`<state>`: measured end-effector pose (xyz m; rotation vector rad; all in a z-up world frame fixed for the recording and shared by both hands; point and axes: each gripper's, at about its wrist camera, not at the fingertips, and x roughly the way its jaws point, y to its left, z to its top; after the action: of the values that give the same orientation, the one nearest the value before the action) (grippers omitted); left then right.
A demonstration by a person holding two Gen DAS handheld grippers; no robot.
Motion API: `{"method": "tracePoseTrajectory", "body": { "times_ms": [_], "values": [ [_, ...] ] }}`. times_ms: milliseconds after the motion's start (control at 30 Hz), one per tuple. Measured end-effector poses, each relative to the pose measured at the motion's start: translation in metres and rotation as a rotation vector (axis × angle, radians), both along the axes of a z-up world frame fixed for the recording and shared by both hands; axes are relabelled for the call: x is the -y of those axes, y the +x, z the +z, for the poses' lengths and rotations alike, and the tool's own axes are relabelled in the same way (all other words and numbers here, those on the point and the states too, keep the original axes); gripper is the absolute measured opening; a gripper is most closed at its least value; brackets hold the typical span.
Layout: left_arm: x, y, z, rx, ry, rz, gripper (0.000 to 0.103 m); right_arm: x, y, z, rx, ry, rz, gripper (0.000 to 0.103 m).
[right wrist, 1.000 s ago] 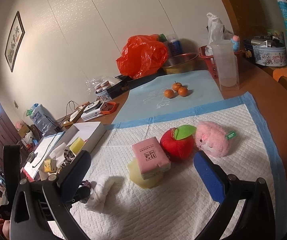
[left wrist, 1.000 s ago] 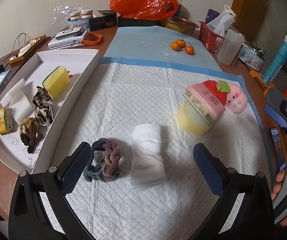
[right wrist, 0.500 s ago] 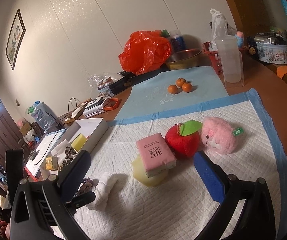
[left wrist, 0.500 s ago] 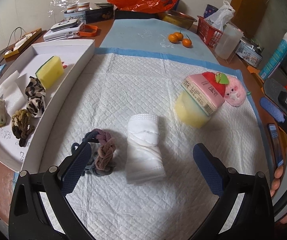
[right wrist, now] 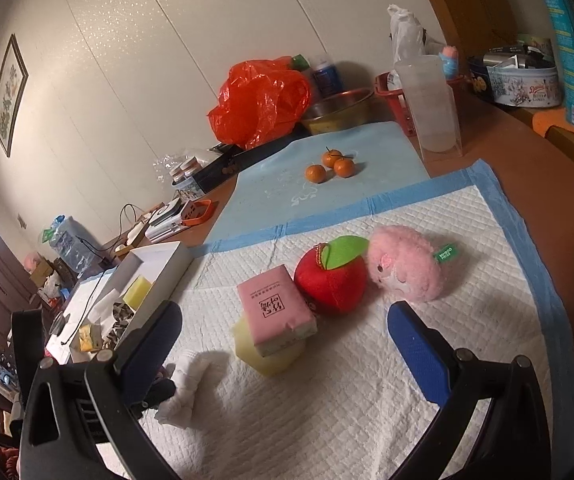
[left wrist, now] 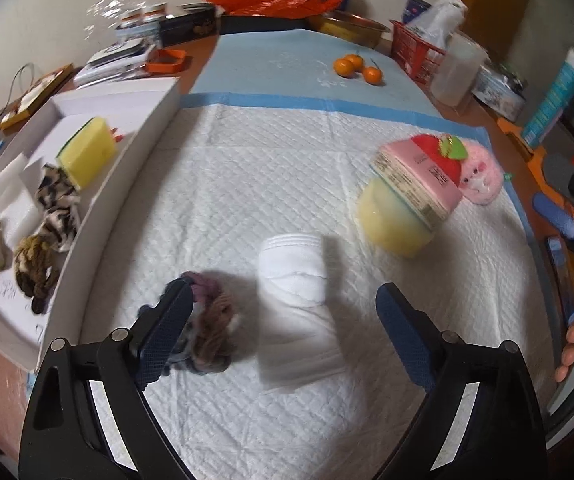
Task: Organize soft objects
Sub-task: 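Grasp the white rolled towel with the left gripper while the right grasps the pink packet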
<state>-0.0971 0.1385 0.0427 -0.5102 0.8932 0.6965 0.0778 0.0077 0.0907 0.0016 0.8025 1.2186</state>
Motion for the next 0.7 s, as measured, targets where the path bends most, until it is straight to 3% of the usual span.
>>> {"method": "tracePoseTrajectory", "body": {
  "times_ms": [100, 233, 300, 400, 567, 700],
  "values": [
    [0.003, 0.017, -0.005, -0.048, 0.057, -0.051, 0.091, -0.001, -0.002, 0.001, 0.009, -0.002, 0.005, 0.103],
    [-0.006, 0.033, -0.018, -0.079, 0.028, -0.077, 0.080, -0.001, -0.002, 0.001, 0.013, -0.009, 0.004, 0.103],
    [-0.007, 0.037, -0.027, -0.093, -0.014, -0.095, 0.057, -0.001, -0.001, 0.002, 0.014, -0.011, 0.001, 0.103],
    [0.005, 0.041, -0.028, -0.100, 0.002, -0.138, 0.043, 0.000, 0.002, 0.001, 0.013, -0.015, -0.010, 0.103],
    [0.009, 0.037, -0.027, -0.091, -0.021, -0.163, 0.043, -0.006, 0.010, -0.004, 0.012, -0.034, -0.009, 0.103],
    [0.008, 0.030, -0.025, -0.123, -0.015, -0.145, 0.043, -0.030, 0.003, -0.008, 0.041, -0.057, 0.137, 0.103]
  ]
}}
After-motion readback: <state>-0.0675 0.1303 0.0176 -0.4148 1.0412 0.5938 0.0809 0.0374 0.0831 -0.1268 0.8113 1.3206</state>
